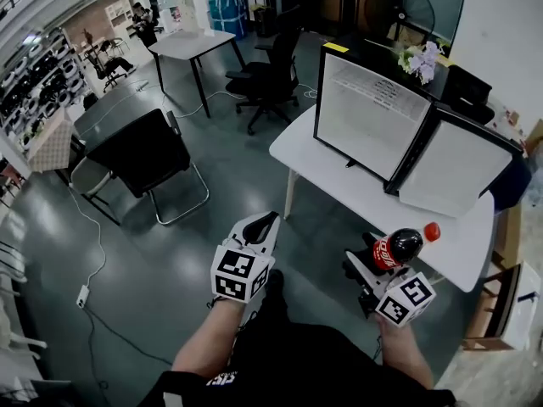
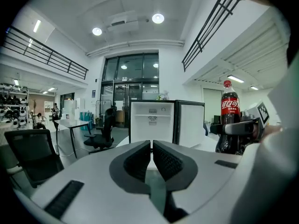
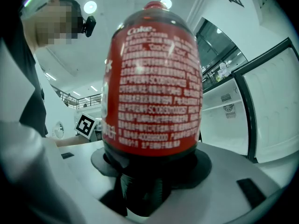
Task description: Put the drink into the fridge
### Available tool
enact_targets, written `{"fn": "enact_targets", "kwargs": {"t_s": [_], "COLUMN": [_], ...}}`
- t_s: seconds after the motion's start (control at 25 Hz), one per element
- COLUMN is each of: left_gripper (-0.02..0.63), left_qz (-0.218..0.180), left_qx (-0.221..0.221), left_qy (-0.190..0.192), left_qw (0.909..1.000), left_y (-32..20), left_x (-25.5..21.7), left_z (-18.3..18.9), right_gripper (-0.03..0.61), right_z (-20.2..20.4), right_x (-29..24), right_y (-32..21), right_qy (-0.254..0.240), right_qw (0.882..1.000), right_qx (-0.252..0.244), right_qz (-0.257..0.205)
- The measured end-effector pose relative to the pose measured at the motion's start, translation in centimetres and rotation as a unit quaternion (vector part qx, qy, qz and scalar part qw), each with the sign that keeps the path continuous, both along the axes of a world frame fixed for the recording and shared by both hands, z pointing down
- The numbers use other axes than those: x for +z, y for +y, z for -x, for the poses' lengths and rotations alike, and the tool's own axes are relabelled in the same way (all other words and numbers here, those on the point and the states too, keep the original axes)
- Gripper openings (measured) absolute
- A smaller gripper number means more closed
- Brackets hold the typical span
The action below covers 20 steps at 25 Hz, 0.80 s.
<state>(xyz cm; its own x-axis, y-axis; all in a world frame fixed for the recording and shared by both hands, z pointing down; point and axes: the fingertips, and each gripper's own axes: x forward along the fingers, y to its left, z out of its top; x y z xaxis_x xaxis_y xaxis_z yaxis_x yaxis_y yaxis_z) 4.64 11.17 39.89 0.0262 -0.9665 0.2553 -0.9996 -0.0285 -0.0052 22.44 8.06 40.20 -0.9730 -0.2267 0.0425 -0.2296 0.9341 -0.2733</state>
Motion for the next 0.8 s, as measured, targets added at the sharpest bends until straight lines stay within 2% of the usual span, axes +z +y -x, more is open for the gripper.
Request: {"fn": "enact_targets", "kwargs": {"t_s": [0.2,0.48,0.6,0.8], "left_gripper": [0.029,0.030,0.029,0.029], "left_qz": [0.005,0.008,0.014,0.018], "left_qx": [0.031,0.068,0.077,0.108], "left_qy": [0.002,0.005,0.015,0.012], "left_qw": [0.9995,0.9977,0.9968,0.9939], "left_y": [-7.5,-15.5,-18.0,-21.3], "left_x": [0.7,0.7,1.2,1.6], "left_z": [3.9,11.3,14.5,16.7], "right_gripper": [0.265,0.265,0.265,0.265], "right_z": [3.8,12.0,15.8,20.2], "right_x": [0.0,0.3,0.2,0.6], "right_y": [-6.4,-13.7,-15.4,-16.8], "right_qy": [0.009,0.005,0.001,0.012], "right_qw": [1.000,0.998,0.998,0.998], "right_qx": [0.028,0.059,0.065,0.062], "right_qz": [-0.011,0.014,0.019,0.008]}}
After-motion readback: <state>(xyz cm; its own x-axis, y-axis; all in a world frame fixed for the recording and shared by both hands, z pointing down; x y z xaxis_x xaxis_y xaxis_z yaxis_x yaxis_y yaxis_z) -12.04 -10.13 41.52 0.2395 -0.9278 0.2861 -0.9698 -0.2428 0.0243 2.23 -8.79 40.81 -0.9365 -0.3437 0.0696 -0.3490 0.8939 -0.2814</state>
